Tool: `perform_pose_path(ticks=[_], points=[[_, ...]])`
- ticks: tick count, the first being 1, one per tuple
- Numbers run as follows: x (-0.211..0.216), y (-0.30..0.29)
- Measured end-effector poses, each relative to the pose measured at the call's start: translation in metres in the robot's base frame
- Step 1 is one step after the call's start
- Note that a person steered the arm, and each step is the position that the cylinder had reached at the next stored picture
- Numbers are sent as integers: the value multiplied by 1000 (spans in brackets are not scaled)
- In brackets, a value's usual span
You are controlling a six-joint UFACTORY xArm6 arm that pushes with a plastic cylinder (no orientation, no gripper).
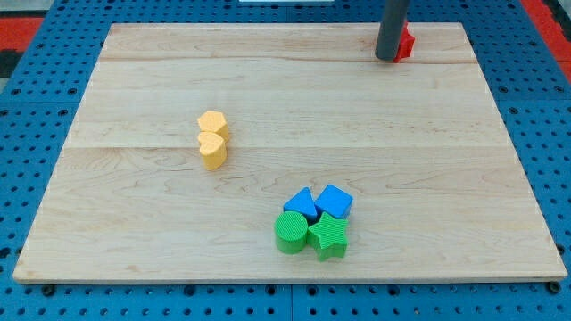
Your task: Slide yellow heart along with yellow hexagon slightly up
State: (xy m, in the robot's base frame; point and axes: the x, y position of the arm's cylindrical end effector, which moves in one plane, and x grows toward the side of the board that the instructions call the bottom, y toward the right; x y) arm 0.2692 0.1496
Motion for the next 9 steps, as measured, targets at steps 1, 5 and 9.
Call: perform_pose_path(ticks=[1, 5, 9], points=[[34, -6], [231, -139], [211, -311]])
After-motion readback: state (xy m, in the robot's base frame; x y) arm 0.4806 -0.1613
